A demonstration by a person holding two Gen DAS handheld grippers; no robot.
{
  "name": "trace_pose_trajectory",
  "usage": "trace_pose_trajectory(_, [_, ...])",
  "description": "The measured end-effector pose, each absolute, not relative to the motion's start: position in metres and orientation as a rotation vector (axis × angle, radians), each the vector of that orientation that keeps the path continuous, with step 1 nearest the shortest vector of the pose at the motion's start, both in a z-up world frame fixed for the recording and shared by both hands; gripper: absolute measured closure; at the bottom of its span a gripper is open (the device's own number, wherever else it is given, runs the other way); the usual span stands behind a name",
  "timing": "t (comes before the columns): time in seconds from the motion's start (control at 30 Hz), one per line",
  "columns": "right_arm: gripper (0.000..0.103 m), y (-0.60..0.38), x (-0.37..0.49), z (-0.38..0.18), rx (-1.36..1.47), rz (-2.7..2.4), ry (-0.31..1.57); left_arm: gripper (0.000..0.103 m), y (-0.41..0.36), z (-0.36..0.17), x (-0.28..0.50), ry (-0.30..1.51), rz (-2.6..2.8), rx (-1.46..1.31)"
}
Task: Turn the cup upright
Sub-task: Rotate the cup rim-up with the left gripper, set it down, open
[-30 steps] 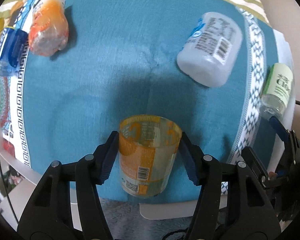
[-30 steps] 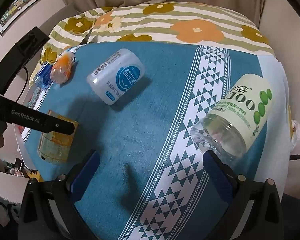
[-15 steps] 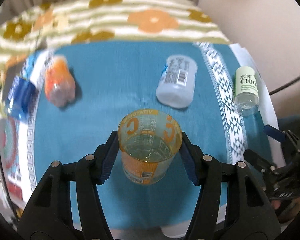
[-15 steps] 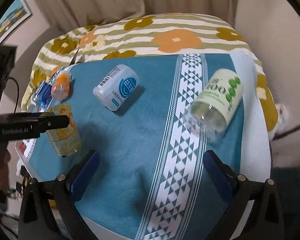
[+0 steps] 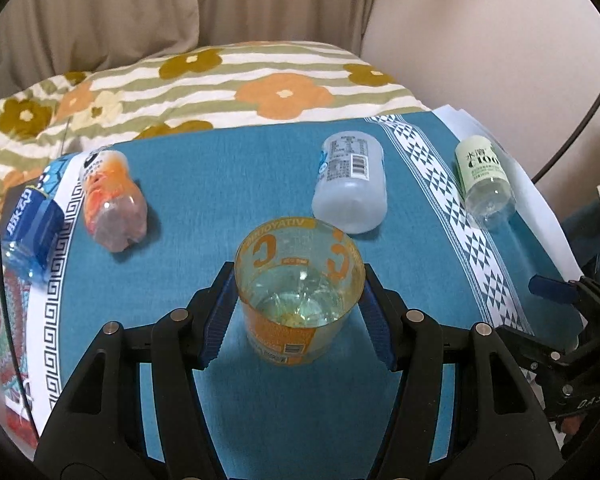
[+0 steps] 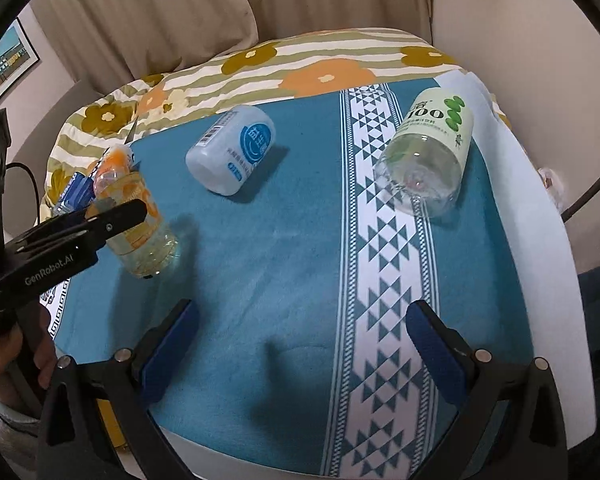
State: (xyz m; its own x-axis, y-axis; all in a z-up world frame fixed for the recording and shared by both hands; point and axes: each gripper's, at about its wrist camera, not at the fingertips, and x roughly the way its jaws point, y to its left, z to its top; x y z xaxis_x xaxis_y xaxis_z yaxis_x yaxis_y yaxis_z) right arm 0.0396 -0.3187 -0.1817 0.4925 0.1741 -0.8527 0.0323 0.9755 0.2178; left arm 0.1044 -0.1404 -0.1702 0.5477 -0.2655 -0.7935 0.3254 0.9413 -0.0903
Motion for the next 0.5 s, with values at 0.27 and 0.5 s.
trace_pose_trajectory(0.27, [0.0, -0.308, 0.032, -0.181, 0.209, 0.064, 1.04, 0.037, -0.137, -0.174, 0.096, 0.939, -0.373, 0.084])
trace_pose_trajectory(0.5, [0.0, -0.304, 0.027, -0.179, 0.212, 0.042, 1.04, 0.036, -0.136, -0.177, 0.098, 0.949, -0.377, 0.11])
